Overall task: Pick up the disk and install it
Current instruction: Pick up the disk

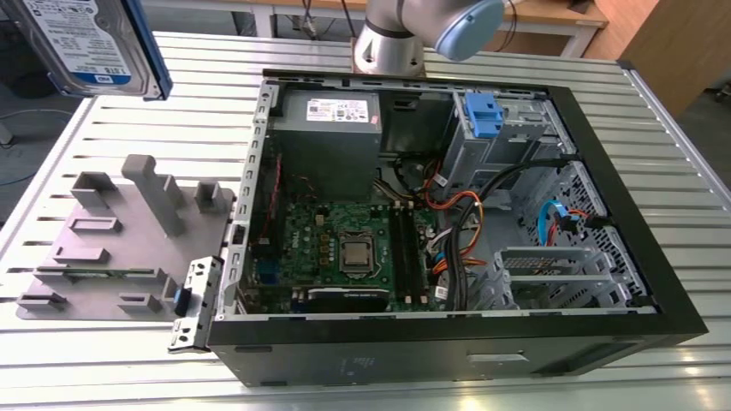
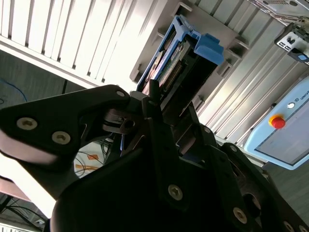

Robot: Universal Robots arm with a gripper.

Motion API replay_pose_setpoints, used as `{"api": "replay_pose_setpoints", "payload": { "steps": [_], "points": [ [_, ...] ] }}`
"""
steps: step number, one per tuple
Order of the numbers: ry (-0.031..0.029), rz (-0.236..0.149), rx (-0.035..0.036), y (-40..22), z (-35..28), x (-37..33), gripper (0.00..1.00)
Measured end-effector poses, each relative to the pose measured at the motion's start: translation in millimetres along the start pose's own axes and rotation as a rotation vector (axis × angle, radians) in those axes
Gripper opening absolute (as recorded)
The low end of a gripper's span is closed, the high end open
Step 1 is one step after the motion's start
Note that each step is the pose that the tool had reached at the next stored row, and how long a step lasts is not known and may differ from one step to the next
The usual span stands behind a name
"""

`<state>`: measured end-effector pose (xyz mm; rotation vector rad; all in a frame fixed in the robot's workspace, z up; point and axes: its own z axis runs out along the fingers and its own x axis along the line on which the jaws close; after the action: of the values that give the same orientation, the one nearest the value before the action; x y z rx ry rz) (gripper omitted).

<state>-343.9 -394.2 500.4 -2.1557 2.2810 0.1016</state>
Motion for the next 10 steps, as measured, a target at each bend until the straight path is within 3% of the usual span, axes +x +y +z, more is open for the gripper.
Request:
{"api": "replay_pose_setpoints", "payload": {
  "steps": [10],
  "points": [
    [0.0001,0.000,-0.0001,-17.8,-0.8,-1.0,0.35]
  ]
}}
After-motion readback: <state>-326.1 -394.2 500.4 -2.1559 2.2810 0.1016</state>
